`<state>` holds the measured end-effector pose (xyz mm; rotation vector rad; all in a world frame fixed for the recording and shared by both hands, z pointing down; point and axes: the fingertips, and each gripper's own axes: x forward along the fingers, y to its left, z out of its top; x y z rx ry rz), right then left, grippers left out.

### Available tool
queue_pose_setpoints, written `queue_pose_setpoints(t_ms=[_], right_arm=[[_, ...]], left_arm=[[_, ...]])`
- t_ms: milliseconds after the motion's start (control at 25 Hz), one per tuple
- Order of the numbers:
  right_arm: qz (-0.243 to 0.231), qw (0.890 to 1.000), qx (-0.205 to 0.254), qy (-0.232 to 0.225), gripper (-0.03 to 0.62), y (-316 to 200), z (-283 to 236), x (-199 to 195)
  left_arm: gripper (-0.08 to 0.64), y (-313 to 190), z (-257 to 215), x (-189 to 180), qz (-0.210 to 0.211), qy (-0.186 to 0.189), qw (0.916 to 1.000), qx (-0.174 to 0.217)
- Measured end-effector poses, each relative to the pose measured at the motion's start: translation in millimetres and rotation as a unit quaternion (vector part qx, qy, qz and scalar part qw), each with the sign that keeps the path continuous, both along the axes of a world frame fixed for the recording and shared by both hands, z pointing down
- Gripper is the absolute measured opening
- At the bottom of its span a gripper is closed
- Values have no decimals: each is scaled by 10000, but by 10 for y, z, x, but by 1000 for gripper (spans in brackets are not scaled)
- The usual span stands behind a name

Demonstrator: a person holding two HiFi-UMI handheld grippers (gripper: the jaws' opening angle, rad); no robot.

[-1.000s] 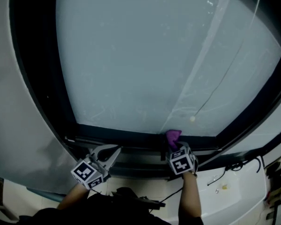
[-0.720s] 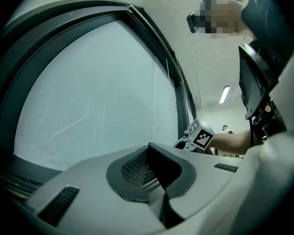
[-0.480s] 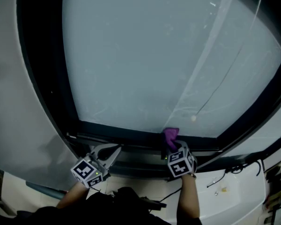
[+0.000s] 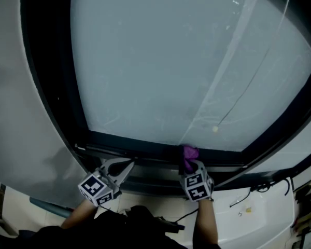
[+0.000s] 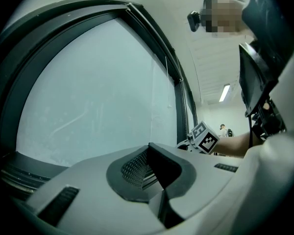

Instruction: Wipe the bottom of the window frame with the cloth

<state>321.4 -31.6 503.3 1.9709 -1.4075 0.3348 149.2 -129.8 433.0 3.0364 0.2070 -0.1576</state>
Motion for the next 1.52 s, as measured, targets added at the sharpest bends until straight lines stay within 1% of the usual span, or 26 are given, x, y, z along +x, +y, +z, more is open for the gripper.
queue_pose_setpoints(t_ms=[240,320,400,480,680,760,840,960,1120,1200,1320,1520], right_arm=[[291,9983,486,124,81,13,27,-21],[360,9973,566,304,81,12,22,-37],[322,9964,590,518,81,12,23,-70],[250,9957,643,625,81,16,36,-104],[275,9943,912,476,81,11,59,-177],[120,9935,928,655,81,0,34,-211],[10,9932,955,668,81,17,59,-243],[-24,9923,1081,605,81,-10,69,-249],[-46,9911,1032,845,81,-65,57,-298],[-12,9910,1008,880,81,-75,91,-336],[185,9895,1081,937,81,-134,36,-380],[552,9885,1046,947,81,-210,167,-519]], left_arm=[[3,65,20,16,-1,-91,9999,87],[3,91,25,8,-46,-115,9999,119],[3,123,39,-17,-113,-137,9998,132],[3,155,62,-59,-194,-179,9996,140],[3,222,121,-143,-415,-343,9984,187],[3,259,143,-159,-520,-431,9976,147],[3,313,170,-179,-603,-494,9969,143],[3,351,167,-211,-721,-490,9960,196],[3,387,236,-324,-871,-485,9950,88],[3,384,309,-373,-873,-518,9948,80],[3,330,311,-381,-823,-480,9954,90],[3,226,278,-430,-517,-472,9974,167]])
